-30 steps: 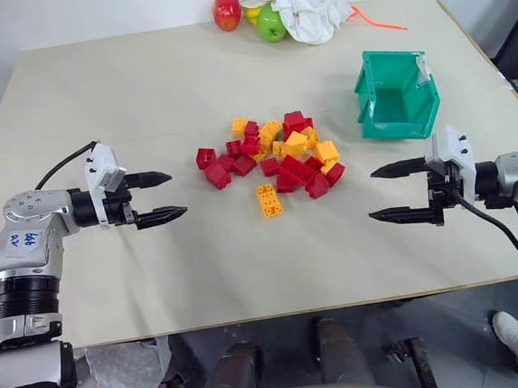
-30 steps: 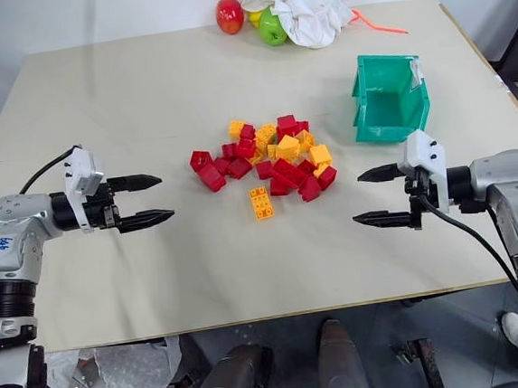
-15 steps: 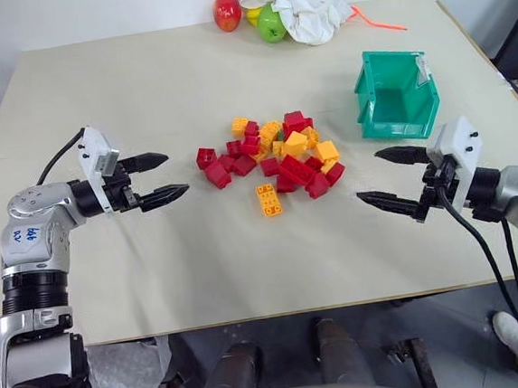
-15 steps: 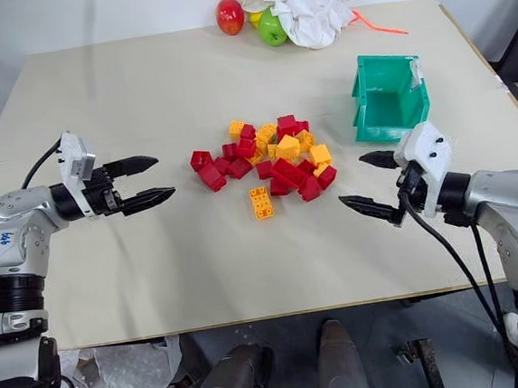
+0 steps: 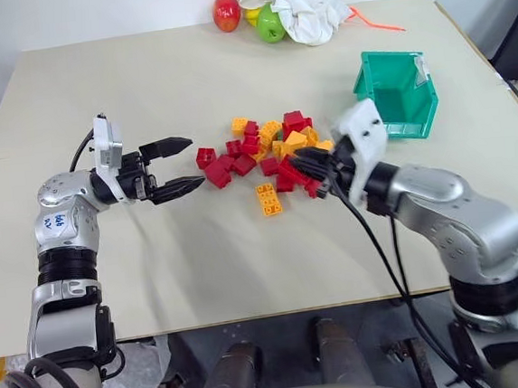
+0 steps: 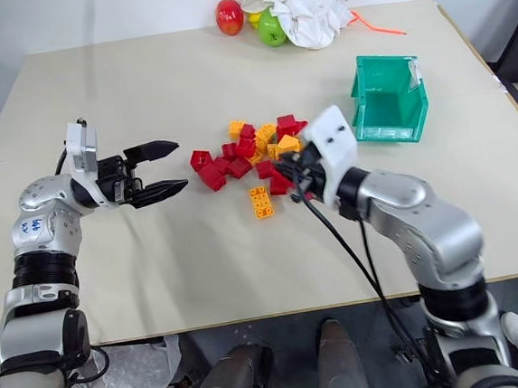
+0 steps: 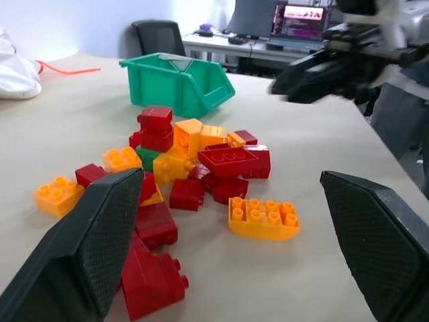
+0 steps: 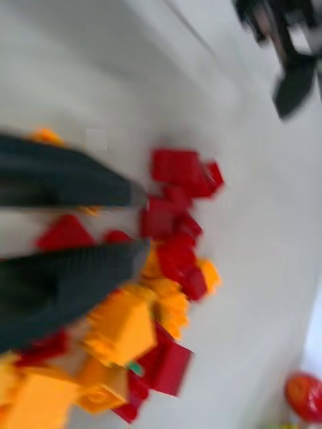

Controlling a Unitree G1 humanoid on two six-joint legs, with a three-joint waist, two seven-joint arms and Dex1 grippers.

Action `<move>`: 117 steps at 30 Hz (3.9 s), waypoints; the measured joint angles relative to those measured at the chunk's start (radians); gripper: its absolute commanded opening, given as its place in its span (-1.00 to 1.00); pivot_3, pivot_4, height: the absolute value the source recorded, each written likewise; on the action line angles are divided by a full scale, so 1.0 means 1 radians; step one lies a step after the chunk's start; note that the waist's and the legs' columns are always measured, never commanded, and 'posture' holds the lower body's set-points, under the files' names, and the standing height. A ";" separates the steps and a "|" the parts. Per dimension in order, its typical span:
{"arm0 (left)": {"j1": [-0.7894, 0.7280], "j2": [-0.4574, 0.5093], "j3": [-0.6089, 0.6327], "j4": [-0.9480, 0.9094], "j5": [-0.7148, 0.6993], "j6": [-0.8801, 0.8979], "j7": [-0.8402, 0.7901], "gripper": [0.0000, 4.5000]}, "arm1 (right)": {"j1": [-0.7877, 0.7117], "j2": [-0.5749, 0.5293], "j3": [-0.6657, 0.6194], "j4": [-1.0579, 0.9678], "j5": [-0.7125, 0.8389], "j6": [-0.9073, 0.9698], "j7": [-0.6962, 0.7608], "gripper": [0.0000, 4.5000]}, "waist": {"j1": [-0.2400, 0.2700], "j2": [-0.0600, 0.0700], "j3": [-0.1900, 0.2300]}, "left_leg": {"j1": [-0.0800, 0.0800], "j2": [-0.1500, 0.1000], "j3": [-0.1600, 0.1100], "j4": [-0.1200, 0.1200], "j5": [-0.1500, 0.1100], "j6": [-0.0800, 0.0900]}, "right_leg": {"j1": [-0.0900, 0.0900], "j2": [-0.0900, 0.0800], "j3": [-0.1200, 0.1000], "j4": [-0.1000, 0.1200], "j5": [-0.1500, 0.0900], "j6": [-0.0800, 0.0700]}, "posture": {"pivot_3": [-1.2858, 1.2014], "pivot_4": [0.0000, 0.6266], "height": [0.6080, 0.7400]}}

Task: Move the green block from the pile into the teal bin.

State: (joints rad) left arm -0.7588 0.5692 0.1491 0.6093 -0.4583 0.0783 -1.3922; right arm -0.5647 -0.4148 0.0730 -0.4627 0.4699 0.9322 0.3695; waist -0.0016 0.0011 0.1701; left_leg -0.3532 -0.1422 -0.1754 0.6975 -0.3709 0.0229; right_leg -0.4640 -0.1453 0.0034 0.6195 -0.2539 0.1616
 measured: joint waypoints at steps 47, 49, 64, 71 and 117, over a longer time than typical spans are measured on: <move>-0.090 -0.003 -0.030 0.178 0.128 -0.201 0.031 1.00 | -0.401 0.224 0.136 0.999 -0.461 -0.464 0.296 -0.99 | -0.086 -0.001 -0.001 | -0.002 0.002 0.005 0.001 0.000 -0.001 | -0.010 0.003 0.004 0.007 0.001 -0.003 | 0.03 -0.52 1.00; -0.090 -0.002 -0.030 0.179 0.128 -0.201 0.032 1.00 | -0.355 0.220 0.168 0.911 -0.435 -0.420 0.378 -0.99 | -0.084 -0.001 -0.001 | -0.004 0.002 0.005 0.001 0.000 -0.001 | -0.013 0.003 0.005 0.008 0.001 -0.003 | 0.03 -0.52 1.00; -0.090 0.001 -0.029 0.183 0.128 -0.201 0.025 1.00 | -0.267 0.025 0.119 0.637 -0.292 -0.385 0.606 -0.92 | -0.059 -0.001 -0.001 | -0.006 0.001 0.006 0.002 0.000 0.000 | -0.014 0.002 0.004 0.007 0.002 -0.003 | 0.03 -0.52 1.00; -0.092 0.002 -0.031 0.183 0.127 -0.181 -0.040 1.00 | -0.197 -0.269 0.015 0.579 -0.284 -0.431 0.690 -0.01 | -0.029 -0.001 -0.001 | -0.008 0.000 0.007 0.002 -0.001 0.000 | -0.015 0.001 0.004 0.006 0.002 -0.003 | 0.03 -0.52 1.00; -0.101 -0.016 -0.010 0.186 0.127 -0.197 -0.038 1.00 | -0.410 0.267 0.072 0.984 -0.335 -0.353 0.008 0.99 | -0.059 -0.006 -0.001 | -0.007 0.002 0.019 0.002 0.002 0.004 | -0.017 0.000 0.000 0.001 0.015 -0.004 | 0.03 -0.52 1.00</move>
State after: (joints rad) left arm -0.8596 0.5530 0.1389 0.7951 -0.3315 -0.1183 -1.4298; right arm -0.9749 -0.1476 0.1450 0.5212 0.1347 0.5795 0.3779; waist -0.0606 -0.0050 0.1689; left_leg -0.3597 -0.1399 -0.1562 0.6992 -0.3691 0.0270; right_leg -0.4811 -0.1455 0.0036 0.6206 -0.2392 0.1578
